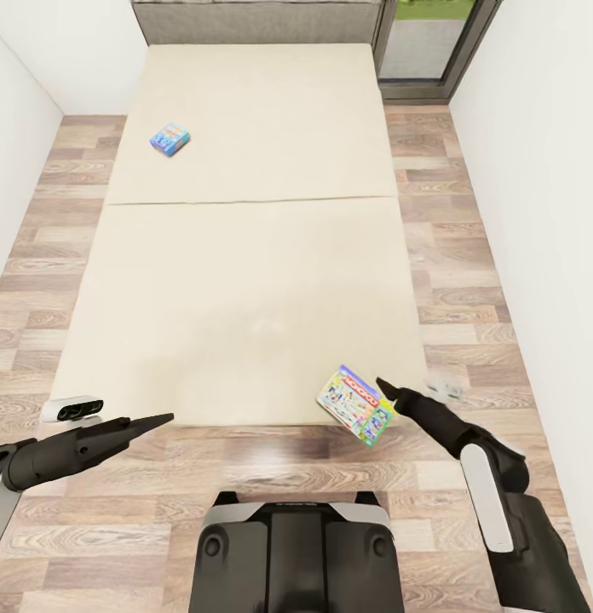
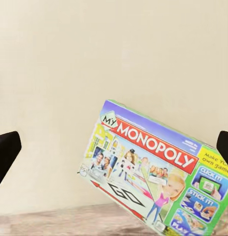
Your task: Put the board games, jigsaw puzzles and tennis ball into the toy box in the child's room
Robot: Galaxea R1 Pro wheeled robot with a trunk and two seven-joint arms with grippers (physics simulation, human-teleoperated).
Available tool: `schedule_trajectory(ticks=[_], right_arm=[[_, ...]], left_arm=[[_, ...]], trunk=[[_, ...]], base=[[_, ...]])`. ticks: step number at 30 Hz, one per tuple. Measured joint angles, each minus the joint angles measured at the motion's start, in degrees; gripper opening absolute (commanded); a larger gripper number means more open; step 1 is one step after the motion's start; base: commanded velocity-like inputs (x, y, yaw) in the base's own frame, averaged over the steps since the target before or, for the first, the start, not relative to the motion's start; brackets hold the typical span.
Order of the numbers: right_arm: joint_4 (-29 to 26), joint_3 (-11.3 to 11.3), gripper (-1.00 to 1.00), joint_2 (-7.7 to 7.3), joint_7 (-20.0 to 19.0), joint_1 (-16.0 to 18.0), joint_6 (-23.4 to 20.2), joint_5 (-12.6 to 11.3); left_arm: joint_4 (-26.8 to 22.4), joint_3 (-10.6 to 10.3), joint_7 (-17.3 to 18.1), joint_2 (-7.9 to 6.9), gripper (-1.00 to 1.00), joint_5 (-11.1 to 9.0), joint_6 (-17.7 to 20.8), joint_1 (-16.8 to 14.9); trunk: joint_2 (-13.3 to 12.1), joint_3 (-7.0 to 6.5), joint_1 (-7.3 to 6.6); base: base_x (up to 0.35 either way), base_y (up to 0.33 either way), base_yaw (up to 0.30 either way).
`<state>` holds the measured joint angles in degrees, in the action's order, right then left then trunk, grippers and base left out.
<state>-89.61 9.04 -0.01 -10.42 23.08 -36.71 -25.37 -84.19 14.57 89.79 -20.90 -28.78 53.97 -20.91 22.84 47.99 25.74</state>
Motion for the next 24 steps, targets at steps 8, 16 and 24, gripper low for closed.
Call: schedule_trajectory(ticks=[8, 16, 24], right_arm=[[0.1, 11.7, 1.0, -0.15, -24.6, -7.8, 0.8, -0.2], [0.4, 16.6, 1.0, -0.21, -34.6, -9.9, 0.8, -0.5], [0.6, 17.2, 1.0, 0.07, -36.1, -10.1, 0.9, -0.3]], left_arm=[[0.0, 0.0, 0.0, -0.01, 1.0, 0.0, -0.1, 0.0], [0.0, 0.0, 0.0, -0.01, 1.0, 0.0, -0.1, 0.0], [0.1, -0.1, 0.0, 0.23, 1.0, 0.0, -0.1, 0.0]], trunk=[[0.0, -0.72, 0.0], [0.0, -1.44, 0.0], [0.0, -2.16, 0.01]], base=[[0.0, 0.0, -0.074], [0.0, 0.0, -0.078], [0.0, 0.0, -0.079]])
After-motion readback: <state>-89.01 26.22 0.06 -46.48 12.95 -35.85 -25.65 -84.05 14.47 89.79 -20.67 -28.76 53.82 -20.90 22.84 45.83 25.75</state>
